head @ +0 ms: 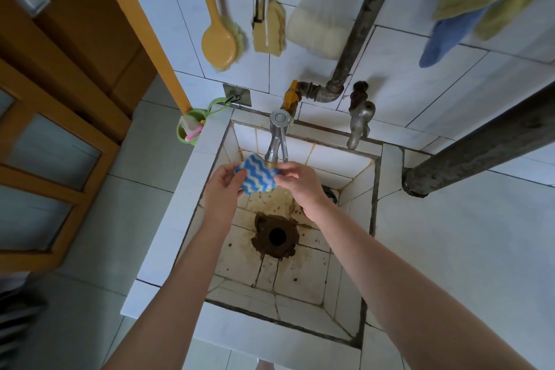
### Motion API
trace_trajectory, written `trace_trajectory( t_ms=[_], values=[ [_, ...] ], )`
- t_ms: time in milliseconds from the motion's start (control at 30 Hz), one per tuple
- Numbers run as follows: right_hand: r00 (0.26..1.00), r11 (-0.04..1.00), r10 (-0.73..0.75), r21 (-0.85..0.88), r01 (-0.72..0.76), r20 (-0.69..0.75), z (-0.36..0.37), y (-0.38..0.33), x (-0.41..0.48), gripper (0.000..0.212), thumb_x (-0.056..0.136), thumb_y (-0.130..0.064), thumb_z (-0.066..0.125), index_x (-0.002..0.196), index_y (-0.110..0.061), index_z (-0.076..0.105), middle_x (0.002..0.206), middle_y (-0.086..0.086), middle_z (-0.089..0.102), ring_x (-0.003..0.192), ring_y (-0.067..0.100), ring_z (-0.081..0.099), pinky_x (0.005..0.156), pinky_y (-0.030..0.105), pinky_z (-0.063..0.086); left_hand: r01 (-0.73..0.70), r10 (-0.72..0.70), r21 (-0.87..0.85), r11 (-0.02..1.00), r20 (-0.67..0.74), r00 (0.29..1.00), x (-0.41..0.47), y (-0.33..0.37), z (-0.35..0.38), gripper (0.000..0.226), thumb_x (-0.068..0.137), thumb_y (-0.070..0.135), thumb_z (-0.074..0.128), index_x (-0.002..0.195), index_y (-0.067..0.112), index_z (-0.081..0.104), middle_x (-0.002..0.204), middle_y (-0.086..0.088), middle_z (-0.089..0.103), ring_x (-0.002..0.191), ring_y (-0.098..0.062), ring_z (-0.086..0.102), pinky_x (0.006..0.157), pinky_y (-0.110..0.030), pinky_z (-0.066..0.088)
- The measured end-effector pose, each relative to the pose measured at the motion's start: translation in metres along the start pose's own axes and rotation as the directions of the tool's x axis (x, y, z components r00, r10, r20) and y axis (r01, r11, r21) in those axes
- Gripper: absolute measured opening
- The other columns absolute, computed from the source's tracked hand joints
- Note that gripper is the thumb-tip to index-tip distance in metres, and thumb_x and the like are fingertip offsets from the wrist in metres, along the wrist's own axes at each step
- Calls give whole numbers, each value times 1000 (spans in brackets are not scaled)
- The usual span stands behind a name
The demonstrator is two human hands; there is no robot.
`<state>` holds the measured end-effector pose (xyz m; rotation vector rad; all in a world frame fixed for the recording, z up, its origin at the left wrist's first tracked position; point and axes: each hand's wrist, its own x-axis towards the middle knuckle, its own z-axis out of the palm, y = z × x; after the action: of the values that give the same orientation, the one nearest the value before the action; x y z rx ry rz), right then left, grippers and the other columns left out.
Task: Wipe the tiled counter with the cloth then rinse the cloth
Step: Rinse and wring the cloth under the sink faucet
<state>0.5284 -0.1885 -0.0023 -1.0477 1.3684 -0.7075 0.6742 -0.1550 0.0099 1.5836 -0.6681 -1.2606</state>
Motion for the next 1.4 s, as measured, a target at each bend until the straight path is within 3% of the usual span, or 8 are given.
trace_trajectory(
  t_ms=[167,367,500,700,967,1167,1300,1400],
  values=[
    [998,999,0,34,2,-61,0,2,1,20,89,3,53,102,-7,65,90,-7,60,102,21,58,96,40,49,127,-124,-126,984,32,992,0,-1,5,20,93,9,51,114,10,54,111,-6,64,100,-19,64,72,-18,56],
    [998,997,69,34,-69,16,-8,1,-2,26,96,-28,49,111,-12,63,106,-1,61,93,5,53,88,24,38,138,-124,-125,983,112,986,-2,-1,13,26,93,4,50,113,17,59,103,-2,66,93,-13,65,68,-17,55],
    [996,995,-11,99,2,92,-12,2,-1,29,92,-21,56,117,-7,60,111,5,63,91,3,57,66,4,45,102,-92,-60,993,149,985,-2,-2,16,26,93,4,51,116,12,59,100,-3,66,90,-13,65,68,-17,56],
    [994,992,-64,111,54,86,-16,-2,3,7,85,-6,64,87,-12,60,87,0,62,81,8,60,64,10,48,48,-53,37,998,141,989,4,-3,17,25,90,7,56,115,10,61,109,-10,66,99,-21,64,82,-25,54],
    [998,970,-19,240,31,-54,-18,-7,6,14,86,-10,63,97,-5,56,90,0,62,84,7,60,61,8,47,38,-37,-7,999,122,992,11,-5,24,27,85,0,62,110,11,60,101,-13,67,97,-26,64,87,-33,54],
    [996,967,1,254,20,-84,-25,-7,6,24,86,-12,65,106,-1,59,97,4,66,88,14,63,73,20,52,-1,4,-66,998,49,999,13,-3,30,27,83,-3,62,95,22,64,97,-8,69,96,-25,67,80,-31,57],
    [997,957,26,289,-2,-79,-28,-4,7,26,89,-14,62,110,0,57,109,12,64,97,20,63,71,19,56,-3,7,-61,998,72,997,15,-2,36,22,89,1,56,104,16,60,96,-4,69,91,-19,66,78,-23,56],
    [997,948,40,317,-18,-61,-26,-2,7,15,89,-15,62,101,-7,57,111,14,64,96,22,64,74,24,57,97,-110,106,990,126,986,15,-9,34,24,94,12,50,115,2,57,107,-9,66,99,-22,64,82,-24,53]
  ],
)
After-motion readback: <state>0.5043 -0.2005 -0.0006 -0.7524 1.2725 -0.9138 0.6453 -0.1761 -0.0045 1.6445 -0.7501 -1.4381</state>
